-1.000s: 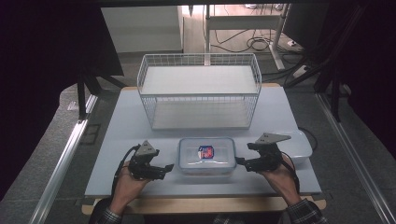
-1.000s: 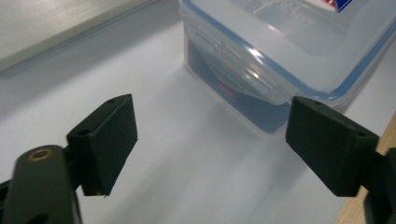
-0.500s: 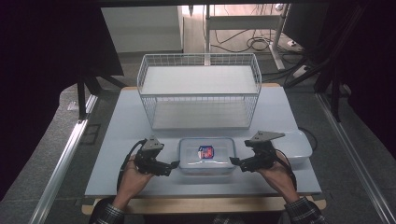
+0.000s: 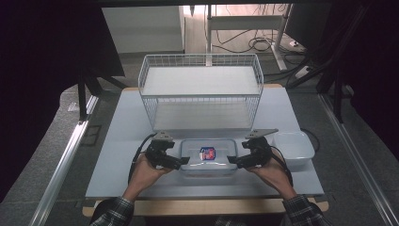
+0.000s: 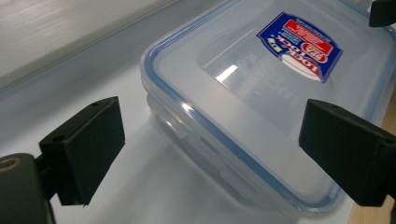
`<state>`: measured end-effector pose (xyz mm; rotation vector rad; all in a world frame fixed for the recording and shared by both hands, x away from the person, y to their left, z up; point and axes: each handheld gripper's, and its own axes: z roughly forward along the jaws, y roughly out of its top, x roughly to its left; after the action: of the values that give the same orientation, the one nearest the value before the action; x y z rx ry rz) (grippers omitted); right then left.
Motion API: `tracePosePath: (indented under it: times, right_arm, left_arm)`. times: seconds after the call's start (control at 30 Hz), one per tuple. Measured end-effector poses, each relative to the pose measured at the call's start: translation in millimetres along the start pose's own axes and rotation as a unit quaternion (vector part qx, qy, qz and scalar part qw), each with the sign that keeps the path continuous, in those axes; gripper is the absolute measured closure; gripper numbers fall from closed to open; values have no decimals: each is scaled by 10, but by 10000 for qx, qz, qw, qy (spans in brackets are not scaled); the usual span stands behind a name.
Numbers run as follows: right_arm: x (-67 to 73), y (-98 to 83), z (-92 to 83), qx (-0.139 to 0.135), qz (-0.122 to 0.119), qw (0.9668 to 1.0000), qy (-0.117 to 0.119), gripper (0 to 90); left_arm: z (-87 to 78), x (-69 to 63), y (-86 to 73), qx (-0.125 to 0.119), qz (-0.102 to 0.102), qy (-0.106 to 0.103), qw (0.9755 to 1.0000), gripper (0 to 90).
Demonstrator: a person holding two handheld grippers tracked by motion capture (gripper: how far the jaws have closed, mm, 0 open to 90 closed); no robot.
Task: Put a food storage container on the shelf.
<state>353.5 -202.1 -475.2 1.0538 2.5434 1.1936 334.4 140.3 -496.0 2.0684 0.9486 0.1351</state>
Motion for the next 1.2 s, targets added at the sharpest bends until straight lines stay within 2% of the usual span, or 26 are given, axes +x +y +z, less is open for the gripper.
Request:
tracePosePath:
  times: [0.1, 0.2, 0.27, 0.3, 0.33, 0.37, 0.47, 0.57, 0.73, 0.8, 0.9, 1.07, 1.13, 1.2]
  right_arm:
    - [-37, 0, 82, 96, 218, 9993, 291, 91]
    - [-79, -7, 147, 178, 495, 9966, 627, 84]
    - [-98, -18, 162, 247, 638, 9946, 775, 96]
    - [-103, -26, 164, 308, 729, 9931, 864, 103]
    - [-108, -36, 162, 359, 827, 9914, 952, 126]
    - [-109, -41, 161, 404, 917, 9893, 1062, 135]
    - [-94, -41, 117, 459, 995, 9884, 1050, 208]
    - [-89, -48, 7, 307, 1045, 9891, 992, 338]
    - [-98, -129, -124, 111, 1330, 9840, 1177, 477]
    - [-89, -155, -151, 125, 1395, 9825, 1232, 487]
    - [-63, -166, -170, 147, 1423, 9824, 1202, 494]
    - [-18, -166, -190, 98, 1404, 9844, 1053, 498]
    - [15, -148, -189, 42, 1357, 9864, 932, 504]
    - [47, -107, -186, -37, 1206, 9894, 807, 514]
  left_arm:
    - [59, 42, -20, 62, -205, -401, 9990, 27]
    - [109, 47, -49, 173, -335, -737, 9966, 21]
    - [125, 57, -74, 230, -543, -927, 9939, 18]
    - [123, 78, -95, 261, -668, -1125, 9911, 32]
    - [122, 83, -110, 256, -699, -1202, 9900, 66]
    - [111, 82, -123, 244, -734, -1217, 9895, 82]
    - [21, 100, -147, 138, -899, -1254, 9879, 173]
    - [-68, 105, -199, -90, -1032, -1294, 9862, 317]
    - [-174, 42, -293, -380, -1263, -1319, 9825, 454]
    - [-190, 17, -302, -400, -1284, -1276, 9827, 471]
    - [-202, -13, -310, -452, -1310, -1215, 9829, 478]
    - [-195, -11, -285, -523, -1414, -1137, 9820, 483]
    - [-212, -13, -245, -550, -1315, -967, 9851, 483]
    - [-223, 8, -221, -578, -1263, -845, 9867, 482]
